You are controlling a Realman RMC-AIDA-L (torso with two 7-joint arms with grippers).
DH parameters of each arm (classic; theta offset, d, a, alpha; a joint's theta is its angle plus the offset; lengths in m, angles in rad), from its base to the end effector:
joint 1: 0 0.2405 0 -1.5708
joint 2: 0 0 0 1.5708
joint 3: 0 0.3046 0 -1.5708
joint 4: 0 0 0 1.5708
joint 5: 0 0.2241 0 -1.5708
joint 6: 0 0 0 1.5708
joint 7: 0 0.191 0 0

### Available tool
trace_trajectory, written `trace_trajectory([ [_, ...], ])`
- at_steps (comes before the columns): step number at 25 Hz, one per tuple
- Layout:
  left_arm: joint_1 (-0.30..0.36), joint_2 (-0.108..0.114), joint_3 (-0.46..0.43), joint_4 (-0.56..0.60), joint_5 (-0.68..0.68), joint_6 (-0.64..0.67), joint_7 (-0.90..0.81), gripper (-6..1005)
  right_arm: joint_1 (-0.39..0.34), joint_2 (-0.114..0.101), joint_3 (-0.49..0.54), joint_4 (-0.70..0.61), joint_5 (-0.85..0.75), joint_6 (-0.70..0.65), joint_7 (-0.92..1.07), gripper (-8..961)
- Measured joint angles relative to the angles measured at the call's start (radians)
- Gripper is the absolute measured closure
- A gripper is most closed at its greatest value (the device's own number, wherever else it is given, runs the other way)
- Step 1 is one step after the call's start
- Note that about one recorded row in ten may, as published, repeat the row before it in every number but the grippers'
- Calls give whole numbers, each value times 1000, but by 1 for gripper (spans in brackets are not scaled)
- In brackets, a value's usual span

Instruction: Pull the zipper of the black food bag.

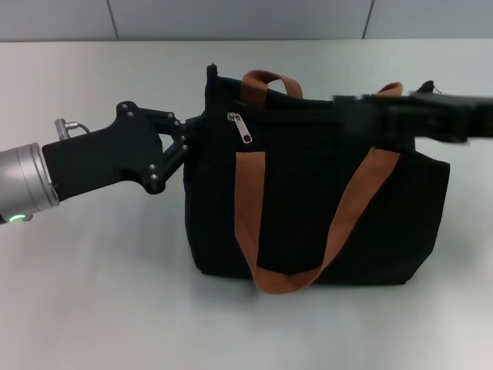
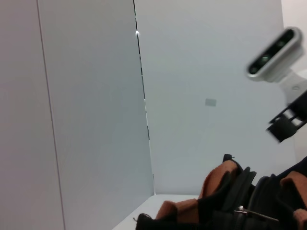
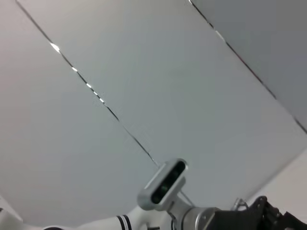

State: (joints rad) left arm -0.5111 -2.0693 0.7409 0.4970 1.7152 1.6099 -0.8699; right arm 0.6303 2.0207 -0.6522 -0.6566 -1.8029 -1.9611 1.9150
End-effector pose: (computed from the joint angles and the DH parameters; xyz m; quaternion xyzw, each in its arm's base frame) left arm -0.2661 0.3703 -0.0631 -0.9206 -0.0273 -0.3349 0.1990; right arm 0.2050 0.3639 -0.0057 0.8653 -0.3215 -0.3718 0.0985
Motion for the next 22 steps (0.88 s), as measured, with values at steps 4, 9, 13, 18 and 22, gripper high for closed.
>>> trace_trajectory([
  [4, 2, 0, 0, -3, -1, 4, 1, 976, 52, -9, -83, -39, 0, 60, 125, 282],
  [9, 4, 0, 0, -3, -2, 4, 0, 976, 123, -22, -153, -52, -38, 129, 252, 288],
  [13, 5, 0, 0, -3, -2, 4, -5, 976, 182, -26, -163, -50, -120, 172, 336, 465],
  [18, 7, 0, 0, -5, -10, 4, -1, 976, 221, -27, -169, -47, -175, 205, 389, 476],
  [22, 8, -1, 0, -5, -11, 5, 0, 976, 236, -27, -187, -51, -187, 209, 416, 485],
])
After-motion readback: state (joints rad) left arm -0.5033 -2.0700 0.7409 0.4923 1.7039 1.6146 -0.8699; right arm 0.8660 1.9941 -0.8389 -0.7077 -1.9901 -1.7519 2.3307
